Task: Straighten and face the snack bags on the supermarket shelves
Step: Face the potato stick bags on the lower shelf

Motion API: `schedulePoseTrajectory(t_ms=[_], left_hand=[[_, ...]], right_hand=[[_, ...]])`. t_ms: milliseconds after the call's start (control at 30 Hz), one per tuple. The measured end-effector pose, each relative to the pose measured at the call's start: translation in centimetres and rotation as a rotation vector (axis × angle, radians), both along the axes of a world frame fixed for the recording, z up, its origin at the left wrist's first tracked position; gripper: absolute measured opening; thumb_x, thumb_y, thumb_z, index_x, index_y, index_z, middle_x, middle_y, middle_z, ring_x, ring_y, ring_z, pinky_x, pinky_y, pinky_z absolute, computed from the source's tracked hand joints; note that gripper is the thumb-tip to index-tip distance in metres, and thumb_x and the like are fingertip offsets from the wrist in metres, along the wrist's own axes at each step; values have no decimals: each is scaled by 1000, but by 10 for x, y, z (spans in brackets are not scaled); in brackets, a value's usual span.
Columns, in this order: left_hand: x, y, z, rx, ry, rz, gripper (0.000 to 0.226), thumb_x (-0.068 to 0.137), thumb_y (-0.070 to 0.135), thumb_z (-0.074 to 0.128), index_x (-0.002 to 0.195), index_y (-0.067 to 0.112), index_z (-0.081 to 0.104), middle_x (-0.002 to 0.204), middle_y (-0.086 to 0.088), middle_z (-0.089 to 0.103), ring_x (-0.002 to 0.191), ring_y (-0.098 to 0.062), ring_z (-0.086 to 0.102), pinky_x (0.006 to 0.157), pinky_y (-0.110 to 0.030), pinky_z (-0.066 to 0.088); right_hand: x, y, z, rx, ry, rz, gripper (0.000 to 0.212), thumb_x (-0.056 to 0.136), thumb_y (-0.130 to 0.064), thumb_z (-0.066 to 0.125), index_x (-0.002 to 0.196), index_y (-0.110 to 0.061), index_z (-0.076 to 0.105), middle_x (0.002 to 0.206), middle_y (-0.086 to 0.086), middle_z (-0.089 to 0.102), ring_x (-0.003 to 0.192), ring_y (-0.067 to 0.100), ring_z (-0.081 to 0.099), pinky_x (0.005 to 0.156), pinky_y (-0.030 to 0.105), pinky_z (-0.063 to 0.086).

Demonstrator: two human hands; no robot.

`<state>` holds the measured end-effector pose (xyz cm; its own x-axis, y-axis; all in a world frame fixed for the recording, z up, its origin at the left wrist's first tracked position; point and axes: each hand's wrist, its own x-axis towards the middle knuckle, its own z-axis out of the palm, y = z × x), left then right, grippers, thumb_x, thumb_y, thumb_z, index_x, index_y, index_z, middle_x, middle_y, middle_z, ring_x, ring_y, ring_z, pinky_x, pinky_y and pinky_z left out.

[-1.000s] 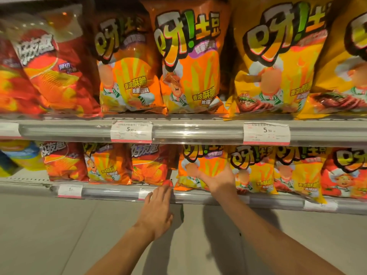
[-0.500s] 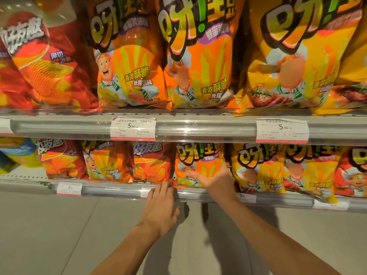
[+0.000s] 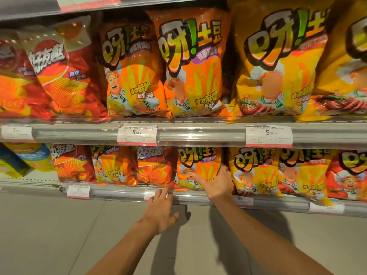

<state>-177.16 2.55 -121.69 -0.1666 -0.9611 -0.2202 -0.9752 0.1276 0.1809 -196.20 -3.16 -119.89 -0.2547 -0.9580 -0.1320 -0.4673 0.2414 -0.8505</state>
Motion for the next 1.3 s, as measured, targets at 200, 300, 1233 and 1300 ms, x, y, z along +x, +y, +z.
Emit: schedulePoseTrajectory(t_ms=[200,300,1233,1300], left_hand=[[16,0,25,51,214,-3,49,93,36,63,140,26,49,162,11,20,146,-17,26,118,-31,25],[50,-1,46,-37,162,-15,39,96,36,58,133,29,54,148,10,44,134,-12,43,110,-27,34],[221,-51,21,-243,1164,602,74,62,41,88,122,29,45,116,-1,64,104,-16,63,89,-31,50],[223,-54,17,-237,1170,596,70,67,36,87,123,27,46,115,-1,64,104,-16,63,88,-30,49]], right_hand=[[-4,37,-3,-275,-25,-60,84,70,-27,93,134,10,53,123,26,57,117,36,51,97,28,39],[-11,47,5,-256,-63,-70,67,75,-25,90,129,-1,59,121,12,57,118,23,50,94,21,37],[158,22,22,-17,68,81,94,79,-46,83,152,-12,34,149,7,46,138,27,44,115,46,38],[160,16,16,-37,61,78,98,74,-43,88,150,-11,34,145,9,48,136,27,45,114,46,39]])
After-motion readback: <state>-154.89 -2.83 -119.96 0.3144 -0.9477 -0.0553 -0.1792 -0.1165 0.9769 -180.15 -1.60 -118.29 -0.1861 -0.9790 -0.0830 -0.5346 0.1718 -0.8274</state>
